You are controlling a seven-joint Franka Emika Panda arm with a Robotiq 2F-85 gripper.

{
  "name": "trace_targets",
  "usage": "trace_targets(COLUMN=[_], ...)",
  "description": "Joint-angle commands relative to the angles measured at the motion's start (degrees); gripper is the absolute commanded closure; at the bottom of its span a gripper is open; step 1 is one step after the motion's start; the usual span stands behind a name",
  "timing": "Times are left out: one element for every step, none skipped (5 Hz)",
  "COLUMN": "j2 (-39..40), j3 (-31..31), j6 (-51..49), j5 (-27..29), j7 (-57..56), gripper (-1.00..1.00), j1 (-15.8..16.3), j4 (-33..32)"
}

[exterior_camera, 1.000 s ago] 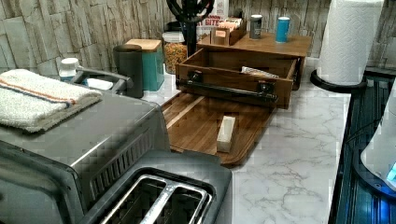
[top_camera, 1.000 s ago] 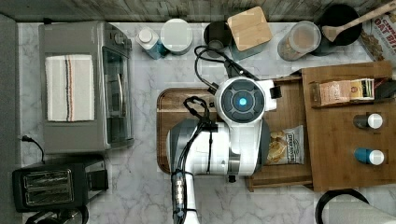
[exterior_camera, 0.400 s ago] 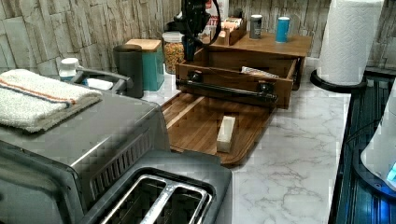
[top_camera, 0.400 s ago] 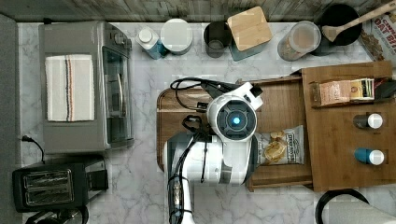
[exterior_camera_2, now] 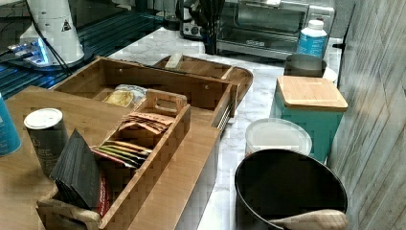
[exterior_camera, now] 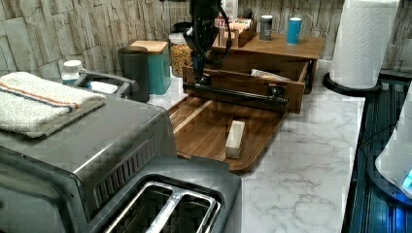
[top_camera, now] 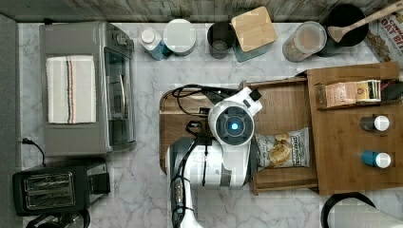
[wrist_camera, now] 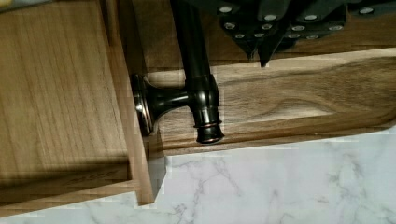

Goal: Close the drawer.

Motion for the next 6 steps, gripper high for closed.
trace_targets(j2=[2.83, 2.08, 2.72, 3.94, 5.59, 5.99], j3=[1.9, 0.71, -1.45, -2.53, -2.9, -3.15], j6=[3.08, 6.01, 4.62, 3.96, 4.0, 4.21], j5=[-2.57, -6.27, -7.43, -7.23, -5.45, -3.92], j7=[2.38, 0.59, -1.62, -3.25, -5.15, -7.29], gripper=[1.0, 1.0, 1.0, 1.0, 1.0, 1.0], j1=[3.93, 3.73, 3.7, 2.74, 1.36, 0.47], j4=[-4.85, -6.91, -5.94, -4.84, -4.15, -4.47])
